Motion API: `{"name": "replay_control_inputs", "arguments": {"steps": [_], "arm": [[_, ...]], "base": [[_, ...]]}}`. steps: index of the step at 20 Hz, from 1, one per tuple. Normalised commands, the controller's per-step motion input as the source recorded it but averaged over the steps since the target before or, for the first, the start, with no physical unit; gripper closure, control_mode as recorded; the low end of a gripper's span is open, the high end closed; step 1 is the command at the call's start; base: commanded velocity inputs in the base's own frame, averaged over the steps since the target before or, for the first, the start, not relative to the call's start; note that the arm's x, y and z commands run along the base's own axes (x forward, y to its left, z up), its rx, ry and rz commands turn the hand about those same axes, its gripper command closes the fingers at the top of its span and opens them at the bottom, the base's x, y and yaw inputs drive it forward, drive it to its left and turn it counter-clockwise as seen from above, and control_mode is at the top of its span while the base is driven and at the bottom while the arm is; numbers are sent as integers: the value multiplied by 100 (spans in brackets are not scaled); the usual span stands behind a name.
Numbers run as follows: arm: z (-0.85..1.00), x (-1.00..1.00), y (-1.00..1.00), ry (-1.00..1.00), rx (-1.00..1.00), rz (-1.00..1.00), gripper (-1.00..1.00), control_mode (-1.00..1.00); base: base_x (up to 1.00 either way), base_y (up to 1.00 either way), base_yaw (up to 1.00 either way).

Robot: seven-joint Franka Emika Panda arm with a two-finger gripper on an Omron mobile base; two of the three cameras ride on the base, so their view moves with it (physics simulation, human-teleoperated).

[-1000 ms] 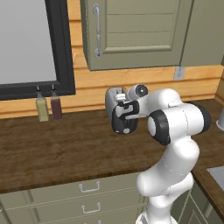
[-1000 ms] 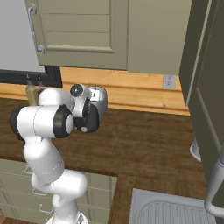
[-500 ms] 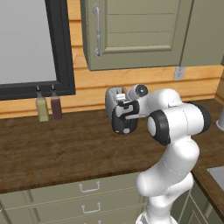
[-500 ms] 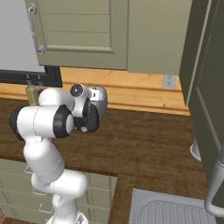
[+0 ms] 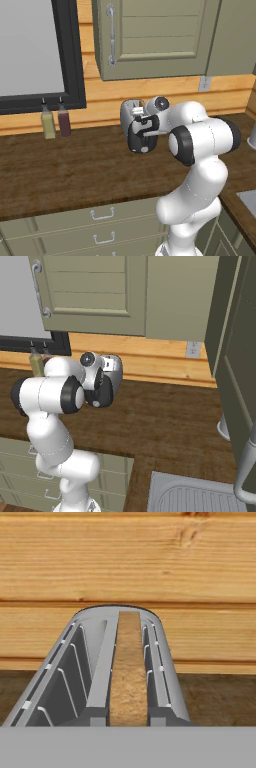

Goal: Start the toaster. Once the lever pops up, take the bread to the plate on the dining counter.

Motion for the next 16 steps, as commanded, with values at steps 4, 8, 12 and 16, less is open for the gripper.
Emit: {"name": "replay_control_inputs", "arguments": {"steps": [4, 8, 12, 16], "arm": [[0, 0, 0, 0, 0, 0, 100, -100], [0, 0, 0, 0, 0, 0, 100, -100], [0, 0, 0, -2, 0, 0, 100, -100], [20, 0, 1, -1, 0, 0, 100, -100]], "base": [[0, 0, 0], [0, 0, 0], [0, 0, 0], [0, 0, 0]]}}
